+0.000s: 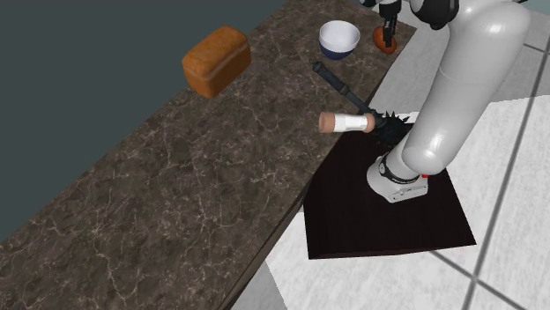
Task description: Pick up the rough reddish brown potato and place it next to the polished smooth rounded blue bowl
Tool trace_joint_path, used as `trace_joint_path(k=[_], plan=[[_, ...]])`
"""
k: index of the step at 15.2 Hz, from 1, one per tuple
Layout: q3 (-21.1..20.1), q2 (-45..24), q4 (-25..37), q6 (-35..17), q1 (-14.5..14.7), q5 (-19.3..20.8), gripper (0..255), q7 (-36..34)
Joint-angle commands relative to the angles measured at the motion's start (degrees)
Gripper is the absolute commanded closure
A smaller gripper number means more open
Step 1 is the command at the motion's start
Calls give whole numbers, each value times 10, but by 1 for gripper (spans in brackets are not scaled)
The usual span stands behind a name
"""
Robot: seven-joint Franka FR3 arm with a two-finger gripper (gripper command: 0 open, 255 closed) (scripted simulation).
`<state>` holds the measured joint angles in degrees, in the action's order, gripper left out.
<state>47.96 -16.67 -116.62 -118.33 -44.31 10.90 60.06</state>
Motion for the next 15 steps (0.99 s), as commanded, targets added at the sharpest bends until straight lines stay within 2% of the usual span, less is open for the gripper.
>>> trace_joint_path(k=[1, 4, 5, 10, 14, 15], plan=[[0, -2, -5, 6, -1, -1, 255, 0], [0, -2, -5, 6, -1, -1, 255, 0], [-1, -5, -3, 5, -3, -3, 0, 3], [0, -2, -5, 6, -1, -1, 0, 0], [1, 20, 46, 78, 17, 7, 0, -7], [1, 20, 46, 78, 17, 7, 0, -7]])
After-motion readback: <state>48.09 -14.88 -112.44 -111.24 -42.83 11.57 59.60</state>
